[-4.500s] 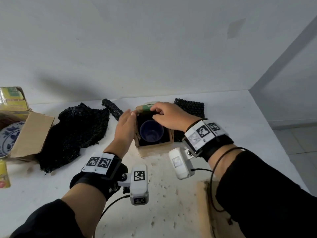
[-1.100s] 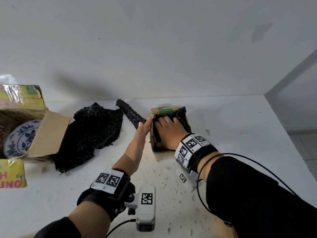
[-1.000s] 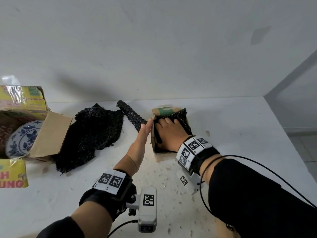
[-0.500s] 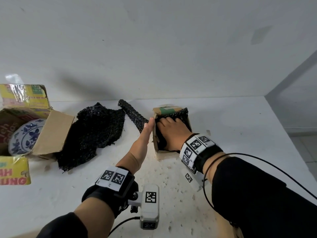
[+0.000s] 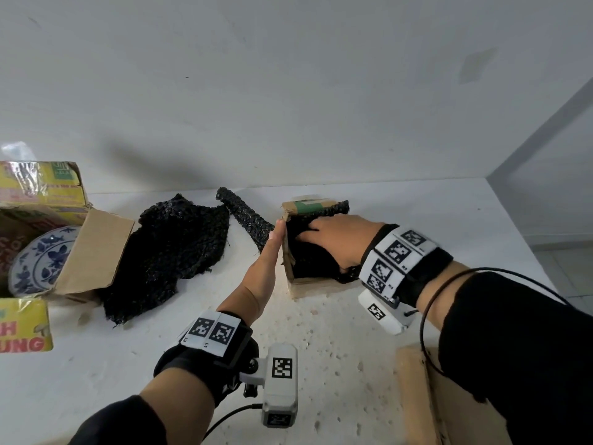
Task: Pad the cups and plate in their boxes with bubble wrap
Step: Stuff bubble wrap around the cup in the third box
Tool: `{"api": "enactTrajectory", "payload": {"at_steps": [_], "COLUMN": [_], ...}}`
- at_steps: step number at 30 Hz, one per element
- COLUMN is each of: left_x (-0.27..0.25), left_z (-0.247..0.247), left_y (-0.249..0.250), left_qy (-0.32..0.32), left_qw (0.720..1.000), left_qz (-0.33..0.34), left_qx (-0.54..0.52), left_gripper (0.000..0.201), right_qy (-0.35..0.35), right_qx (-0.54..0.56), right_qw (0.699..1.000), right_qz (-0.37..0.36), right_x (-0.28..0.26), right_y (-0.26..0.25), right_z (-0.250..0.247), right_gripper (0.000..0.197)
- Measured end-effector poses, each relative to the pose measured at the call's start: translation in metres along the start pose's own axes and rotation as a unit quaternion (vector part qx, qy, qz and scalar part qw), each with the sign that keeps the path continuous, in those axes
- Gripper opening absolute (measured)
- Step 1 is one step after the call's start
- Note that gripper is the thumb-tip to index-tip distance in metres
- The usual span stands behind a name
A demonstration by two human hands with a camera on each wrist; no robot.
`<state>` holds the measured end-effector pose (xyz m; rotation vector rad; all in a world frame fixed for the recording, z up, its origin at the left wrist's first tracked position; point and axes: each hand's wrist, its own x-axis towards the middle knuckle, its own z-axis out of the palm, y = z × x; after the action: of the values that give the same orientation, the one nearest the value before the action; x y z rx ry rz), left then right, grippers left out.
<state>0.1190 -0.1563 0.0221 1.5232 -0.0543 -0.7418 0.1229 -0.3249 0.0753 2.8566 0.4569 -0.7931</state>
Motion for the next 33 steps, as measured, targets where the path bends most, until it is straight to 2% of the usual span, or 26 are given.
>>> {"api": "enactTrajectory", "payload": {"at_steps": [5,8,10,13,14,16,18,21,26,28,31,33], "left_x": [0.001,0.0,0.0,0.002,0.003,0.004,0.004,0.004,0.006,0.007,0.005,0.003], "left_z": [-0.001,0.002,0.004,0.002,0.001,0.0,0.0,0.001,-0.001,-0.002,0.001,0.003], "left_y": [0.0,0.0,0.0,-0.002,-0.002,-0.003,-0.003,-0.004,-0.007,-0.007,-0.005,-0.006], "left_qy": [0.0,0.003,0.004,-0.003,-0.006,-0.007,-0.007,-0.004,-0.009,-0.009,-0.009,-0.007], "left_qw": [1.0,1.0,1.0,1.0,0.999,0.999,0.999,0.999,0.999,0.999,0.999,0.999], "left_qz": [-0.001,0.017,0.027,0.028,0.029,0.029,0.039,0.05,0.04,0.038,0.04,0.043], "left_qx": [0.006,0.001,-0.002,0.008,0.012,0.011,0.013,0.016,0.024,0.019,0.02,0.024], "left_gripper": [0.087,0.056,0.046,0.046,0.047,0.047,0.046,0.046,0.046,0.045,0.045,0.046], "right_qy": [0.075,0.091,0.078,0.051,0.063,0.142,0.208,0.152,0.095,0.1,0.154,0.149], "right_qx": [-0.057,-0.051,-0.015,0.116,0.157,0.203,0.183,0.17,0.176,0.191,0.203,0.209], "right_qw": [0.995,0.995,0.997,0.991,0.985,0.966,0.951,0.953,0.952,0.949,0.941,0.943], "right_qz": [0.013,0.009,0.013,0.032,0.038,0.071,0.135,0.199,0.231,0.231,0.222,0.213], "right_x": [0.004,0.005,0.004,0.001,-0.001,-0.002,0.0,0.009,0.022,0.025,0.025,0.025], "right_y": [-0.01,-0.007,-0.006,-0.009,-0.012,-0.021,-0.031,-0.043,-0.055,-0.053,-0.046,-0.044], "right_z": [0.023,0.024,0.025,0.021,0.02,0.022,0.03,0.051,0.06,0.057,0.057,0.058], "right_gripper": [0.068,0.068,0.069,0.059,0.053,0.046,0.05,0.072,0.074,0.073,0.062,0.062]}}
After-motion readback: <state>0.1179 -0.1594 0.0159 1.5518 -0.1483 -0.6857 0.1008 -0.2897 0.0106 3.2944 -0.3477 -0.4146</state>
